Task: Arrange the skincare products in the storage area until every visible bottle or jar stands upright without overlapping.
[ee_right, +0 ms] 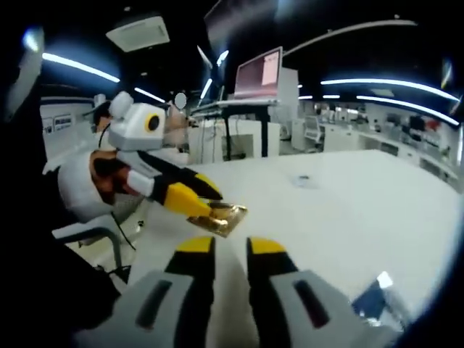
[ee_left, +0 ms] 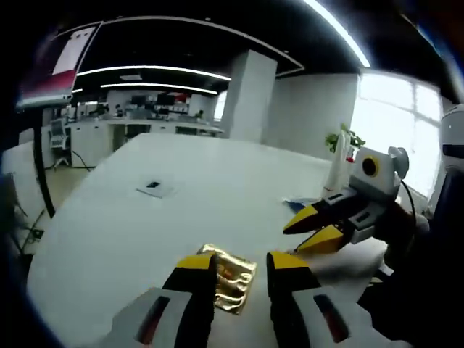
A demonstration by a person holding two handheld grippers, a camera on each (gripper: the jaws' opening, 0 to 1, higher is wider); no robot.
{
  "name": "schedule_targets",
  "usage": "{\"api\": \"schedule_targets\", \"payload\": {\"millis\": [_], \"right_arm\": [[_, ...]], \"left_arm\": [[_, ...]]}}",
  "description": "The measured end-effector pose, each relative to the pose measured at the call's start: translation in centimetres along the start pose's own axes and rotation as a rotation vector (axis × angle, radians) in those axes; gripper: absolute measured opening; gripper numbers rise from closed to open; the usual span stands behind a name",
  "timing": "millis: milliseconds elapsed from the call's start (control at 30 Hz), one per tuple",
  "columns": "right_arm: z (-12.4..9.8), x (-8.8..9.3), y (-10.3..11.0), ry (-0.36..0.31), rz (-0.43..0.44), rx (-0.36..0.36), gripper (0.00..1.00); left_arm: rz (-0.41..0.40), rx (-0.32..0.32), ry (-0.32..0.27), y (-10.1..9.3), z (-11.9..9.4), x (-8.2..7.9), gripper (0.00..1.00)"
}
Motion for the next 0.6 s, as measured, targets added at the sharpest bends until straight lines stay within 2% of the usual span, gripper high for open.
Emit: {"api": "schedule_targets", "payload": {"millis": [200, 467, 600], "right_arm": [[1.3, 0.1, 0.6, 0.02, -0.013, -0.037, 0.22], [3.1, 0.4, 0.8, 0.054, -0.019, -0.06, 0.24], [3.8, 0.6, 0.8, 0.077, -0.076, -0.051, 0.24]], "left_arm": [[-0.014, -0.045, 0.007, 0.8, -1.0, 1.0, 0.34], [-0.036, -0.062, 0.022, 1.2, -1.4, 1.8, 0.3], [-0.042, -0.062, 0.034, 1.5, -1.3, 2.1, 0.28]]}}
Point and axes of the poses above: the point that each gripper's makers call its tool centre point, and the gripper's own axes: z roughly forward along the fingers, y roughly to its left, x roughly out of its underside, the point moved 2 cm from there along -z, roughly backward along the fingers, and after that the axes turned 5 degrees about x, right-handed, at the moved point
